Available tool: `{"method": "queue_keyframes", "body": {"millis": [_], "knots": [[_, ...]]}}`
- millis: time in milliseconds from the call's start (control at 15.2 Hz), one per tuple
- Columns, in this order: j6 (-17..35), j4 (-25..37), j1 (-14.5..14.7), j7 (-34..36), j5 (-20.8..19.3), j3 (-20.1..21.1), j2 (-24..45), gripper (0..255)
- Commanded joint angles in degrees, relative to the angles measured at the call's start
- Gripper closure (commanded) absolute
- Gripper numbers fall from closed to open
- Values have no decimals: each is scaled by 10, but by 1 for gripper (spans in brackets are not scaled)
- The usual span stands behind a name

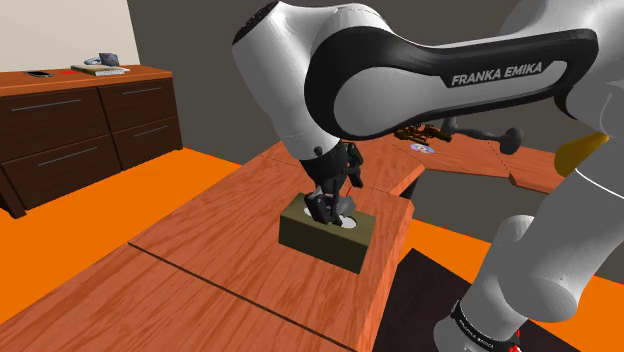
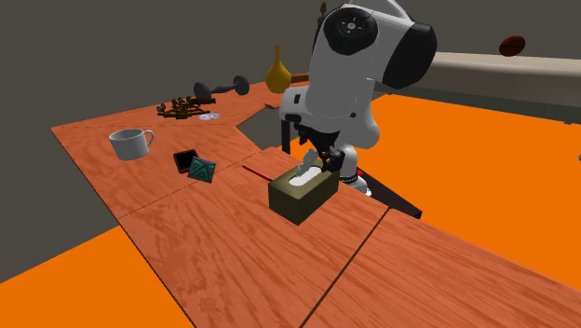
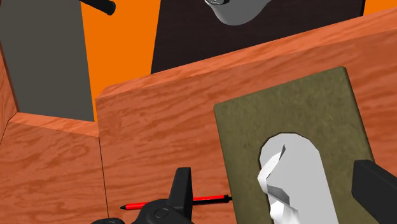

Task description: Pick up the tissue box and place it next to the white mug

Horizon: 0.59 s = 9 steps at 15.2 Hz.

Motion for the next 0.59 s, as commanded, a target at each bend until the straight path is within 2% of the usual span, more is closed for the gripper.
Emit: {"method": "queue_keyframes", "body": {"millis": [0,198,264,528], "knots": [[1,-1,0,0,0,0,-1,0],[1,-1,0,0,0,0,-1,0],[1,-1,0,0,0,0,-1,255],[1,-1,0,0,0,0,-1,255]]}}
